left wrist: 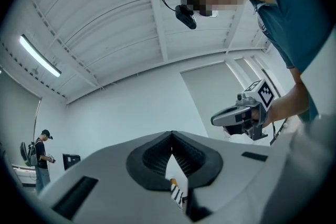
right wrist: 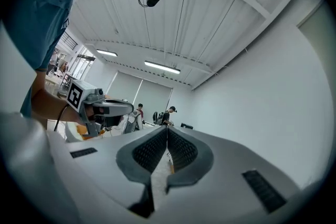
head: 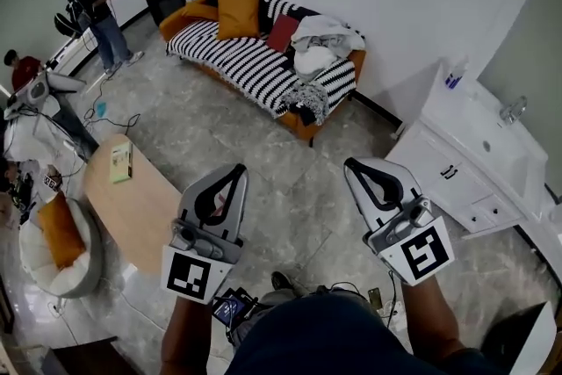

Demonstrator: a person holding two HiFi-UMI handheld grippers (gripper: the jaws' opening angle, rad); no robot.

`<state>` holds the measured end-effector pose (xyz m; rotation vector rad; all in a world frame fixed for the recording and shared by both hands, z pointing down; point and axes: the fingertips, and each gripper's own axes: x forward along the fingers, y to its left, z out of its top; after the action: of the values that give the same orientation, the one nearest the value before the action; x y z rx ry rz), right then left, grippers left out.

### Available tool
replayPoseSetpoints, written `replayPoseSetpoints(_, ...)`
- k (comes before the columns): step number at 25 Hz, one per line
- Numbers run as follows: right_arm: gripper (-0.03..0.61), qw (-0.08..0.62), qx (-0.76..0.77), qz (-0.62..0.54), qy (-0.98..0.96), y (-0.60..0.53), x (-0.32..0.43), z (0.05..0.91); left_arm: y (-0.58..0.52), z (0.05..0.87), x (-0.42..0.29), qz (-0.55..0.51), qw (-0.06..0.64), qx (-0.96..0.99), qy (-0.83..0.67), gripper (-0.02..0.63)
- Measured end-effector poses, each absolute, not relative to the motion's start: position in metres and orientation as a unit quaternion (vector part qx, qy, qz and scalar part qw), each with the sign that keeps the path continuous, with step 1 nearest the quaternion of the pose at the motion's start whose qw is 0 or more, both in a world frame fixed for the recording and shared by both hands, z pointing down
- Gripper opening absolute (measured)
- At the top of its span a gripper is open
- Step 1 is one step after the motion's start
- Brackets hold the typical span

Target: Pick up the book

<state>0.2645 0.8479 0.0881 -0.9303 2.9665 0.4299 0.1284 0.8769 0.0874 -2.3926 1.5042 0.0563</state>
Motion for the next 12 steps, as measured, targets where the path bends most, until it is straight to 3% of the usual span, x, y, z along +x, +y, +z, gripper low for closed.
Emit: replayPoseSetpoints(12,0.014,-0.003,-0.295,0.16,0.942,0.784,0.216,0.083,0.81,0.105,0.09,0.003,0.141,-0.848,0.51,0.005)
